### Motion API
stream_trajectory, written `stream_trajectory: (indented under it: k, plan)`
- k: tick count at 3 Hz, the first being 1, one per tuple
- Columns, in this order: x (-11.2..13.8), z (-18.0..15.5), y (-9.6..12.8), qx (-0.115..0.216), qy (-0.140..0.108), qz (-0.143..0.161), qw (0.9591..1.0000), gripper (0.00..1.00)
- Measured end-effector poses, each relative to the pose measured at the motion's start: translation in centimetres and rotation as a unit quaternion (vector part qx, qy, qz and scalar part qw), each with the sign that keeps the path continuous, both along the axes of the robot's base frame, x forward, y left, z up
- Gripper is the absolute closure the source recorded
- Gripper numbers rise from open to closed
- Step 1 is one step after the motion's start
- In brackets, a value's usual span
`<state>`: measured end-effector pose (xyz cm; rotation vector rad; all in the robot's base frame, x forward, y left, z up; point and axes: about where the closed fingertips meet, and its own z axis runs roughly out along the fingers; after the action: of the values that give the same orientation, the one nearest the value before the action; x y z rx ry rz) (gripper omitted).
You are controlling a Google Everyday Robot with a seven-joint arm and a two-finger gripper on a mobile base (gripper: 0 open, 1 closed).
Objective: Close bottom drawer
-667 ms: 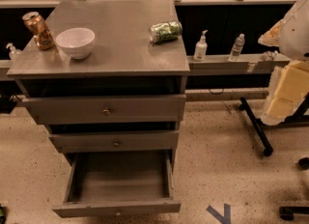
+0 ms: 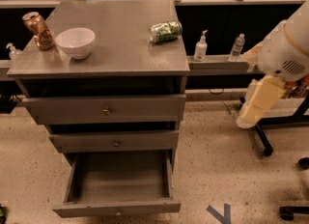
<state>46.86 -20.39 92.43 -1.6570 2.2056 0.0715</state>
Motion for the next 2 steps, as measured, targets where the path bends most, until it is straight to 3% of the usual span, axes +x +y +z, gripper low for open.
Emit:
stream_trajectory:
  k: [1,2]
  plan:
    - [2.4,-12.3,6.0,0.124,0.09,-0.015,0.9881,0.0]
    - [3.1,-22.3,9.2,0.177,0.152,-0.039,0.9717,0.0]
